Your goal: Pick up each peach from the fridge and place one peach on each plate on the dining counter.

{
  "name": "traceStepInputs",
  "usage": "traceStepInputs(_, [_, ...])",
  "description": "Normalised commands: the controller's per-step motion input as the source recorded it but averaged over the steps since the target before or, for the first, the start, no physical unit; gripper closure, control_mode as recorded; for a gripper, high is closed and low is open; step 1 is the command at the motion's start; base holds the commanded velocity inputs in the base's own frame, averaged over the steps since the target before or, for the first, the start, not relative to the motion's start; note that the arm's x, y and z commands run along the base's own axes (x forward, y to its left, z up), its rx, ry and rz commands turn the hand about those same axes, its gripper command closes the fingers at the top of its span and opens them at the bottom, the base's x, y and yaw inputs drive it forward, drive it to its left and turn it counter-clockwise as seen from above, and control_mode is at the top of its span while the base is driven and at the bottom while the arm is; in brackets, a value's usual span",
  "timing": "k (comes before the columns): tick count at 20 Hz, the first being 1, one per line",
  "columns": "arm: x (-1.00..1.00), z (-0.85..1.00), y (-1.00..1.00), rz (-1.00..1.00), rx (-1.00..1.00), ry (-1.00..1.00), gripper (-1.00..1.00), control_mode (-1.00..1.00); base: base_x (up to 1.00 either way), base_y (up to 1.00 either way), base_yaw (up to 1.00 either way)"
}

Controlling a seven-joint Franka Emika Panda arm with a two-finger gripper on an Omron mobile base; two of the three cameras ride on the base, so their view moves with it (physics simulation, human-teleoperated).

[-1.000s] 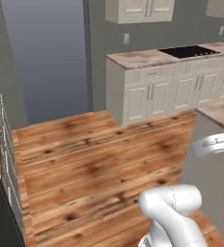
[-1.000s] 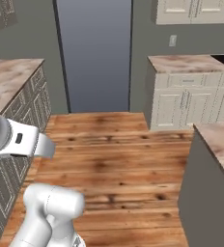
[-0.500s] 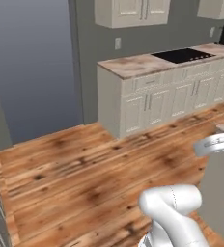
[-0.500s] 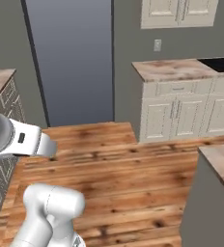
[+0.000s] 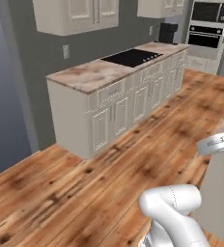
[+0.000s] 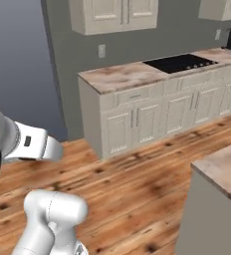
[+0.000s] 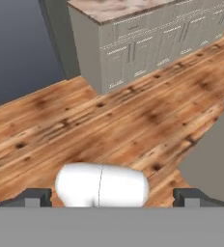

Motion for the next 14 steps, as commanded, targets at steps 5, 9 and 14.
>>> traceStepInputs(5, [0.0,0.0,0.0,0.0,0.0,0.0,-1.0,1.0,1.0,0.7,-0.63])
traceStepInputs(9, [0.0,0.0,0.0,0.0,0.0,0.0,-1.0,1.0,1.0,0.74,-0.63])
traceStepInputs(14, [0.0,0.0,0.0,0.0,0.0,0.0,-1.0,1.0,1.0,0.79,-0.61])
